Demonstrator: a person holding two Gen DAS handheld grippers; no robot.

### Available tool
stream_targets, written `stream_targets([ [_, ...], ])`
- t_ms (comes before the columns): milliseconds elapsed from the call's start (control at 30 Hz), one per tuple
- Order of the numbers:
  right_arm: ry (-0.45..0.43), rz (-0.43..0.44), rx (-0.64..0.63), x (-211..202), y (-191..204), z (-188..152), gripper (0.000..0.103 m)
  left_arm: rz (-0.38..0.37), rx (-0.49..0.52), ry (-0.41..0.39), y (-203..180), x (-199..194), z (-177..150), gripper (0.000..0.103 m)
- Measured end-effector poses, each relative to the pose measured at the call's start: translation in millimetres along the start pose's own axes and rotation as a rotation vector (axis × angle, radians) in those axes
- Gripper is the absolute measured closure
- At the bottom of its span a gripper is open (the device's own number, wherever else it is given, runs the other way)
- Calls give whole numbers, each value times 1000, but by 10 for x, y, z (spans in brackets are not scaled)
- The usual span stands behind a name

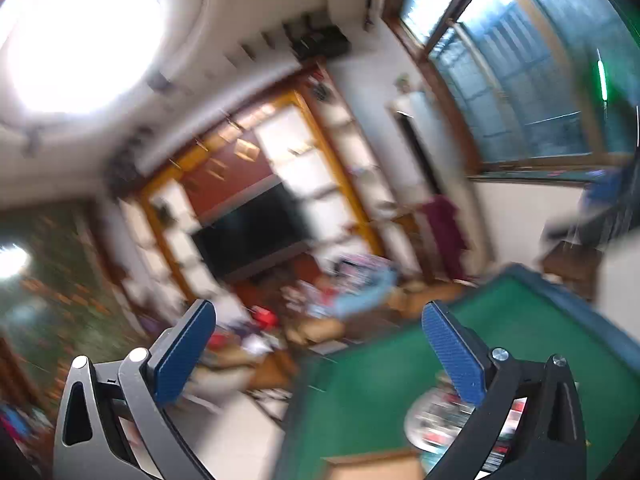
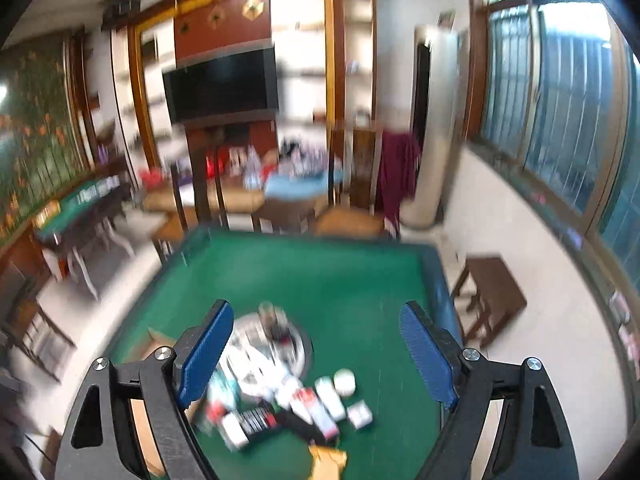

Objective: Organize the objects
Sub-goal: 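Move both tools over the cluttered items on the green table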

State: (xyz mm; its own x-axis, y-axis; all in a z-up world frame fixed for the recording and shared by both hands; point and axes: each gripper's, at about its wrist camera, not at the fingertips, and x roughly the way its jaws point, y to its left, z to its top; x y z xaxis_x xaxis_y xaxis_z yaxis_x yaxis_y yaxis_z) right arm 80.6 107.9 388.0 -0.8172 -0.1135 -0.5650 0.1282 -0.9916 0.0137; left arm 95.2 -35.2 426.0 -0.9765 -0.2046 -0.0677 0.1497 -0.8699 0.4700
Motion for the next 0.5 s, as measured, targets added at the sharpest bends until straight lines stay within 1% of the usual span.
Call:
stream_targets([
  [33, -37, -21, 1, -178, 14, 189, 13, 40, 16, -23, 79, -47, 82, 0],
  [67, -80, -51, -7, -395, 29, 359, 6, 85, 39, -49, 201, -100, 198, 0],
  [100, -138, -91, -27, -611, 59, 551, 0, 95, 60, -53, 267, -121, 262, 0],
  [133, -185, -118, -44, -783, 73, 632, 0, 84, 75, -46, 337, -154, 284, 0],
  [167, -245, -133, -62, -967, 96, 675, 0, 51, 63, -39, 419, -188, 262, 0],
  [200, -289, -118, -72, -1067, 97, 636, 0, 24, 47, -31, 461, -212, 235, 0],
  [267, -341, -67, -89, -1106, 137, 468, 0, -62, 9, 13, 452, -199, 18, 0],
  [300, -306, -40, -107, -893, 164, 279, 0, -116, -11, 43, 401, -177, -134, 0],
  [333, -245, -24, -120, -716, 194, 140, 0, -165, -32, 69, 340, -126, -269, 0],
  [367, -126, -12, -132, -372, 225, -113, 0, -238, -59, 112, 217, -92, -531, 0],
  [400, -48, -9, -124, -108, 241, -350, 0, -287, -76, 141, 123, -62, -707, 0],
  [433, 6, 6, -111, 119, 228, -576, 0, -341, -99, 172, 12, -24, -940, 0],
  [467, 56, 36, -94, 374, 213, -858, 0, -397, -124, 202, -143, 21, -1242, 0],
  [500, 105, 66, -77, 655, 204, -1190, 0, -432, -136, 226, -282, 67, -1465, 0],
])
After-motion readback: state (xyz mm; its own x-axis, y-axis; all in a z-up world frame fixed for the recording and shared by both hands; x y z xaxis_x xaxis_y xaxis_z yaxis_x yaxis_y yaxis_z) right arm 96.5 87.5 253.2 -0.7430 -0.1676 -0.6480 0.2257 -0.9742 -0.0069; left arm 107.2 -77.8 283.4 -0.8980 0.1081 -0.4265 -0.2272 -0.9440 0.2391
